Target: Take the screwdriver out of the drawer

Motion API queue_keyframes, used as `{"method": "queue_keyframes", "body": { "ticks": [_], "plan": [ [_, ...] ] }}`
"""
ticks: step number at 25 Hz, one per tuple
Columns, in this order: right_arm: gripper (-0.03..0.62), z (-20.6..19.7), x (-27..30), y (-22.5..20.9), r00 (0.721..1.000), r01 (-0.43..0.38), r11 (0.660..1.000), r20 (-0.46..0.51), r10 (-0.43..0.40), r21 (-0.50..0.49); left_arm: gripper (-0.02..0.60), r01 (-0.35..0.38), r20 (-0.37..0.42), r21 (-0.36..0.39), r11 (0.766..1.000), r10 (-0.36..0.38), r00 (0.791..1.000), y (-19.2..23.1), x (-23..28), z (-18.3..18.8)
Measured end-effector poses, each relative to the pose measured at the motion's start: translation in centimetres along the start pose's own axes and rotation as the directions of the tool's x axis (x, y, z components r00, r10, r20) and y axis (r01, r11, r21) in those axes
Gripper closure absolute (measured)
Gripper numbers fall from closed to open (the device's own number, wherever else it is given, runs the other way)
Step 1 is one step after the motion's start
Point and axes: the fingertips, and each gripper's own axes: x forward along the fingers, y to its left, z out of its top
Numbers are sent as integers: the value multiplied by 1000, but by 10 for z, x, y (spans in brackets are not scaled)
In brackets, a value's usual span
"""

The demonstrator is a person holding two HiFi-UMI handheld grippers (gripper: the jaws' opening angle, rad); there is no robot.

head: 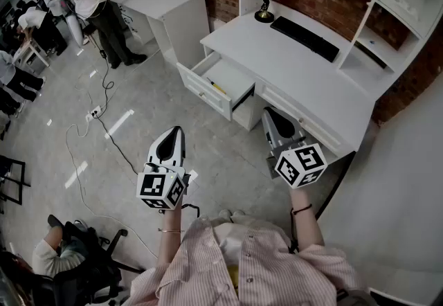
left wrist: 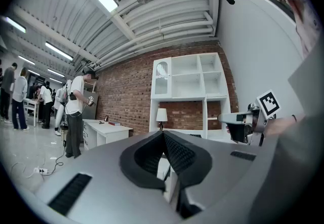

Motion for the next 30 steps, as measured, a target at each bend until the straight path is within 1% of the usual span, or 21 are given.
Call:
{"method": "queue_keyframes", "body": {
  "ticks": [4,9,13,18,24,30],
  "plan": [
    [589,-1,-3,-10,1000,4,1000,-1,-4,17,581,0,-6,-7,1000,0,1000,-6,6,-2],
    [589,-8,-3,-25,1000,8,994,-23,-6,105,581,1,-18,-12,1000,-1,1000,-15,13,-7],
    [589,-14,3,-39,999,27,995,-43,-23,93,581,-11,-27,-35,999,10,1000,-18,19,-15],
    [572,-24,16,-45,997,6,995,-78,2,98,581,-31,-50,-62,998,28,998,-15,28,-24],
    [537,-39,47,-57,993,-9,994,-115,22,112,581,-51,-65,-67,996,47,997,3,49,-30],
    [516,-58,92,-67,988,-4,991,-153,24,132,581,-63,-89,-84,994,55,995,38,76,-39]
  ]
}}
